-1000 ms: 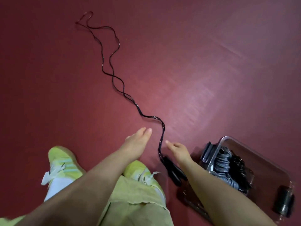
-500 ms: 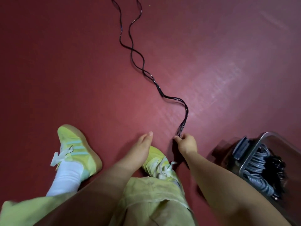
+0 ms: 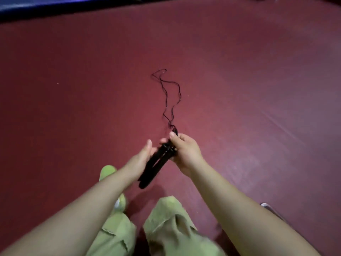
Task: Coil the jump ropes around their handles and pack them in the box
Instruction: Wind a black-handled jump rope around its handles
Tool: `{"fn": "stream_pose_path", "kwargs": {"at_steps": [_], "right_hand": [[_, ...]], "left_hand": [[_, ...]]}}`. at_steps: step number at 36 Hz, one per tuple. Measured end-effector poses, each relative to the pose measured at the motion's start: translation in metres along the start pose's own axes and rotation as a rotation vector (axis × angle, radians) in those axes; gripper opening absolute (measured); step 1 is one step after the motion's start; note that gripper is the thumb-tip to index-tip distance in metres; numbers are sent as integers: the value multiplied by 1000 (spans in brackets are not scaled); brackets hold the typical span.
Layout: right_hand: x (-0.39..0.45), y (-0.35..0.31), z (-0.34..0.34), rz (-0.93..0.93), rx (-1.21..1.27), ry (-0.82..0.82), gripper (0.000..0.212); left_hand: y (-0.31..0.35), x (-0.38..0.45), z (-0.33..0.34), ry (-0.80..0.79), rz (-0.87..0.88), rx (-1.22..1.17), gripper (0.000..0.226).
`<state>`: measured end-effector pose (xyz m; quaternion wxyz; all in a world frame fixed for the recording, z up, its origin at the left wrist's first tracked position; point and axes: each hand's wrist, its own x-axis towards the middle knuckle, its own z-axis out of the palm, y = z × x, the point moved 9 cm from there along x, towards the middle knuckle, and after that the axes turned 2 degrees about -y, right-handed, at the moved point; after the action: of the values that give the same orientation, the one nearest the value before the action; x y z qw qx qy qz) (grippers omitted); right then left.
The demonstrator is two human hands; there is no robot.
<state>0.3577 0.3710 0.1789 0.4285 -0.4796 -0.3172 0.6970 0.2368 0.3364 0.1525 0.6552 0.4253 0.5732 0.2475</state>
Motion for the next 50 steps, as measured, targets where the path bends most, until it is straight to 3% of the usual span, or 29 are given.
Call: {"fn": "stream_pose_path", "kwargs": {"at_steps": [2,6,9,12,15,18,22,24,27,32,38,46,50], "right_hand": [[-22,-21,35,-12,-2,-84,20],[-62,-39,89,-19,-66,-184,18],[-78,-38,115,-15,-122,-227,22],[-83,-33,124,-60,-463,-172,30],[-87,-29,120,-150,-682,-34,42],[-100,-13,135,-207,-705,-173,64],[-113,25,154,-97,-789,-396,55],[-115,39,156,-40,-814,-431,52],[-110,45,160,-137,-863,-453,66],[-84,52,161,-152,-754,-408,71],[-71,60,172,-26,-833,-505,70],[-69,50,173,-56,-874,-585,81],[-72,43,169,-64,-997,-605,78]], "left_hand": [[23,-44,-9,-51,-2,-33,94],[47,-110,-14,-119,36,-38,40],[45,-142,-12,-138,7,-40,23],[38,-160,-21,-104,22,-123,9],[25,-175,-31,-88,9,-248,8],[7,-188,-34,-146,-46,-309,9],[-11,-192,-42,-227,-94,-399,11],[-21,-191,-44,-253,-113,-470,15],[-31,-187,-43,-304,-120,-633,16],[-19,-176,-46,-360,-86,-794,15],[-3,-161,-82,-288,66,-999,61],[0,-152,-98,-229,135,-962,65],[-7,-146,-113,-18,99,-657,46]]}}
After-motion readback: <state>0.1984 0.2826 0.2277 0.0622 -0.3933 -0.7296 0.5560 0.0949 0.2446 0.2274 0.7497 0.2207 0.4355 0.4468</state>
